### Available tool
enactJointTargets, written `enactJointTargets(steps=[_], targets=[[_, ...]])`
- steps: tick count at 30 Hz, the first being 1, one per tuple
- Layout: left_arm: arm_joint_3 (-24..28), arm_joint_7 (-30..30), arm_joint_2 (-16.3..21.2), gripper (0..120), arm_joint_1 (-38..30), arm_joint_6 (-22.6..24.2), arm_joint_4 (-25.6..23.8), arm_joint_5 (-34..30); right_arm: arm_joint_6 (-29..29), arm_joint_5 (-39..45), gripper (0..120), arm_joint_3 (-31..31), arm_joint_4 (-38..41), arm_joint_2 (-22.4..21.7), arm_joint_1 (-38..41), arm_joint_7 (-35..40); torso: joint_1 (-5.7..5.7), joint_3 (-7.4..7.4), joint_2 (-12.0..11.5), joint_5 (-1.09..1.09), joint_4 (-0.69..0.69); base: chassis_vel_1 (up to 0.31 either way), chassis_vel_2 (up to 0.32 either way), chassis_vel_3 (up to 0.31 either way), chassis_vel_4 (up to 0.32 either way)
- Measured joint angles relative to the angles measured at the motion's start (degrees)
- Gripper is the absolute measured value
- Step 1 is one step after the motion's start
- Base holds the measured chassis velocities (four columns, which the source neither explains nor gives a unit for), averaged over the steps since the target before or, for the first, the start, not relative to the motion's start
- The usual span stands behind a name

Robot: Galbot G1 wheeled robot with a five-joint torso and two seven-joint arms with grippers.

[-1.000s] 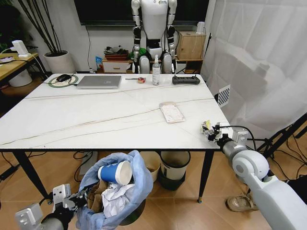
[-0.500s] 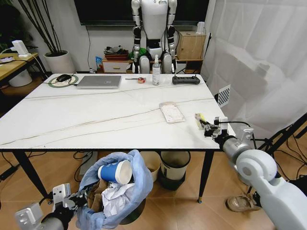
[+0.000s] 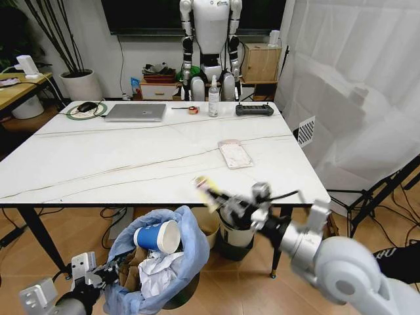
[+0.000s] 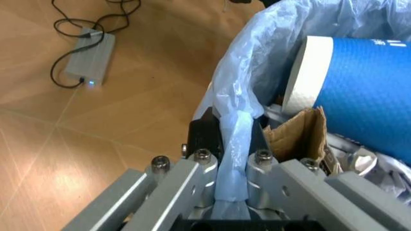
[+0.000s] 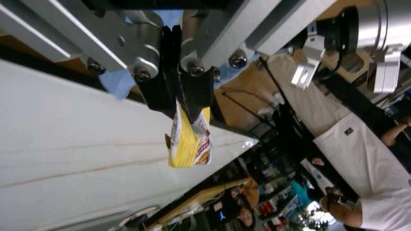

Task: Pick up the trash bin and place the trash from the table into it.

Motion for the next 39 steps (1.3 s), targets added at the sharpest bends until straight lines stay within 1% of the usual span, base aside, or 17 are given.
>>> enactJointTargets(steps=[4,5,10,14,18,21,29,30,31,33,34,35,37,38,39], targets=[[-0.2,-0.32,0.25,1,-0.14,0.14,0.0,-0.99,0.29,-0.77,0,-6.31,-0.8,0.53,1.97,-1.88,0.0,0.0,0.0,0.0,-0.01,0.0,0.0,0.0,0.0],[-0.2,-0.32,0.25,1,-0.14,0.14,0.0,-0.99,0.29,-0.77,0,-6.31,-0.8,0.53,1.97,-1.88,0.0,0.0,0.0,0.0,-0.01,0.0,0.0,0.0,0.0],[-0.25,-0.41,0.31,1,-0.31,0.29,0.0,-1.19,0.2,-0.75,0,-13.0,-0.86,1.22,5.37,-3.21,0.0,0.0,0.0,0.0,0.0,0.0,0.0,0.0,0.0],[-0.25,-0.44,0.22,1,-0.28,0.34,0.0,-1.25,0.3,-0.63,0,-14.86,-1.64,1.51,6.41,-3.42,0.01,0.0,0.0,0.0,0.0,0.0,0.0,0.0,0.0],[-0.29,-0.49,-0.03,1,-0.26,0.38,0.0,-1.3,0.77,-2.13,0,-18.2,-3.67,3.23,7.54,-3.69,0.01,0.0,0.0,0.0,0.0,0.0,0.0,0.0,0.0],[-0.3,-0.5,-0.17,1,-0.19,0.4,0.0,-1.3,0.92,-2.87,0,-19.5,-4.63,4.1,7.99,-3.69,0.01,0.0,0.0,0.0,0.0,0.0,0.0,0.0,0.0],[-0.36,-0.52,-0.39,1,-0.14,0.44,0.0,-1.3,1.18,-5.28,0,-21.1,-6.55,4.74,8.29,-3.66,0.01,0.0,0.0,0.0,0.0,0.0,0.0,0.0,0.0],[-0.36,-0.52,-0.38,1,-0.16,0.44,0.0,-1.3,1.18,-5.57,3,-21.1,-6.65,4.72,8.2,-3.65,0.01,0.0,0.0,0.0,0.0,0.0,0.0,0.0,0.0],[-0.36,-0.52,-0.38,1,-0.16,0.44,0.0,-1.3,1.18,-5.57,3,-21.1,-6.65,4.72,8.2,-3.65,0.01,0.0,0.0,0.0,0.0,0.0,0.0,0.0,0.0],[-0.36,-0.52,-0.39,1,-0.19,0.46,0.0,-1.3,1.2,-5.97,12,-20.97,-6.78,4.66,8.07,-3.61,0.01,0.0,0.0,0.0,0.0,0.0,0.0,0.0,0.0],[-0.36,-0.52,-0.38,1,-0.2,0.47,0.0,-1.29,1.2,-6.11,18,-20.74,-6.84,4.65,8.02,-3.57,0.01,0.0,0.0,0.0,0.0,0.0,0.0,0.0,0.0],[-0.35,-0.52,-0.37,1,-0.21,0.48,0.0,-1.3,1.21,-6.16,19,-20.67,-6.87,4.65,8.01,-3.55,0.01,0.0,0.0,0.0,0.0,0.0,0.0,0.0,0.0],[-0.34,-0.52,-0.34,1,-0.26,0.49,0.0,-1.3,1.22,-6.32,30,-20.35,-6.94,4.61,7.96,-3.4,0.01,0.0,0.0,0.0,0.0,0.0,0.0,0.0,0.0],[-0.34,-0.52,-0.34,1,-0.26,0.49,0.0,-1.3,1.22,-6.32,30,-20.35,-6.94,4.61,7.96,-3.4,0.01,0.0,0.0,0.0,0.0,0.0,0.0,0.0,0.0],[-0.32,-0.52,-0.34,1,-0.29,0.49,0.0,-1.3,1.22,-6.36,32,-20.29,-6.95,4.59,7.95,-3.38,0.01,0.0,0.0,0.0,0.0,0.0,0.0,0.0,0.0]])
